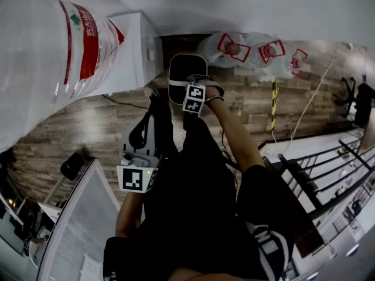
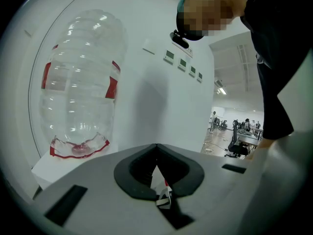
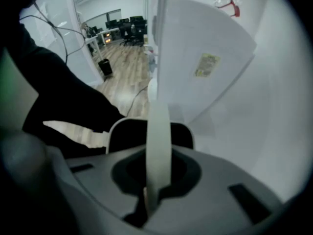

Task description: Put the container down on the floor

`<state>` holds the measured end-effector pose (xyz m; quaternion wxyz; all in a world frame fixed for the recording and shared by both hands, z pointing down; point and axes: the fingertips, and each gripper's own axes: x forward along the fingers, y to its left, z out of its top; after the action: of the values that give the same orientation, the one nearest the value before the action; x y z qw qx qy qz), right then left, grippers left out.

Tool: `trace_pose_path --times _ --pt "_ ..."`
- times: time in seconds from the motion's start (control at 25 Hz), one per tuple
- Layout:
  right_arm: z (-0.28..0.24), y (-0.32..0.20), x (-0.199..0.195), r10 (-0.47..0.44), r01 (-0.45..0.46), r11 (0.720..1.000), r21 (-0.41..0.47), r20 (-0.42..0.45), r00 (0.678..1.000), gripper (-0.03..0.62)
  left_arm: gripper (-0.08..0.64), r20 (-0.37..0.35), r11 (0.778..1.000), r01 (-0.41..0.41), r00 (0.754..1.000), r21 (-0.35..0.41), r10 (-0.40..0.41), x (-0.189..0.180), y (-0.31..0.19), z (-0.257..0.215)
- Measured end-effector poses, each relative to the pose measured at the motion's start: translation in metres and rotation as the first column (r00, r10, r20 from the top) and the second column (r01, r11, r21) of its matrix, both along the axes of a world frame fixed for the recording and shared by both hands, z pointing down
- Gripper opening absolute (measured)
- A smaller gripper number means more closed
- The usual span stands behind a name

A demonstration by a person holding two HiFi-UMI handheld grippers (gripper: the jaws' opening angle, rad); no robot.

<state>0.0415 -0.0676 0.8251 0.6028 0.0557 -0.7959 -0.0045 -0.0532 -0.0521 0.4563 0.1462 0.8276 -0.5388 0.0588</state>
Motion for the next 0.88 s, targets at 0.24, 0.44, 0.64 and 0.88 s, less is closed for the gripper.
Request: trace_pose_path --times 0.24,0.44,0.64,0.88 --pt "0.071 -0.020 -0.015 -0.018 0.019 1.000 0.002 -0.032 0.999 0.032 0.032 -0.019 0.999 0.026 0.999 -0.038 -0.026 -0.009 0.000 0.034" --pt "0.123 -0.038 -0.025 -0.013 0.013 1.000 0.005 -0.035 0.999 0.032 0.031 -0.044 0.998 0.043 0.998 -0.042 -0.045 -0.014 -0.004 0.058" --pt "0.169 -0.053 -0.029 0.016 -0.016 1.000 0.009 -0.030 0.999 0.032 0.032 -0.045 0.998 0.057 0.997 -0.037 -0.059 -0.016 -0.002 0.082" --pt "0.209 -0.077 -0.043 0.014 -0.014 1.000 0.027 -0.028 1.000 0.032 0.032 -0.030 0.996 0.076 0.997 -0.044 -0.078 -0.024 0.000 0.117"
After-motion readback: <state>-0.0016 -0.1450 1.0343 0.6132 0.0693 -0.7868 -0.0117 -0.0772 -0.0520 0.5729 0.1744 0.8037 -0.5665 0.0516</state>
